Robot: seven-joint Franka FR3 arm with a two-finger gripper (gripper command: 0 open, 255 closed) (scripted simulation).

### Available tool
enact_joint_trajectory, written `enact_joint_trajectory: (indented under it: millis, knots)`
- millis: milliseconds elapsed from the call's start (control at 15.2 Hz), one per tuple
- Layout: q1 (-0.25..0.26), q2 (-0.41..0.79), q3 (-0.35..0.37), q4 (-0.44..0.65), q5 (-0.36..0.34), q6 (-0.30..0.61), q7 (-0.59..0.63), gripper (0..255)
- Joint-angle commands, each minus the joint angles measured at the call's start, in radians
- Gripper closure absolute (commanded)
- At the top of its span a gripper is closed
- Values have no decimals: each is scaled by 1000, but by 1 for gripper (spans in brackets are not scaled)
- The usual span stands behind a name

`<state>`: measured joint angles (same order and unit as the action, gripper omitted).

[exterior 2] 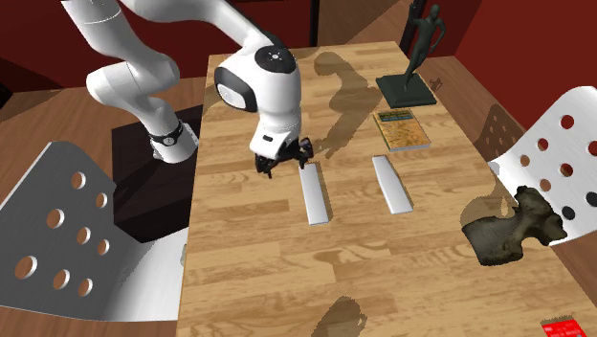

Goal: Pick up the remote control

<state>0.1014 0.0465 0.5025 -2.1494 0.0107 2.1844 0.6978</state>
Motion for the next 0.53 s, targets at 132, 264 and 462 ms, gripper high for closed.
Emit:
enact_joint_trajectory:
  millis: [132,264,462]
  knots:
    - [44,172,6,123,-113,33,109,0]
    - [76,254,-1,193,-164,38,156,0]
    - [96,301,-13,212,-192,60,178,0]
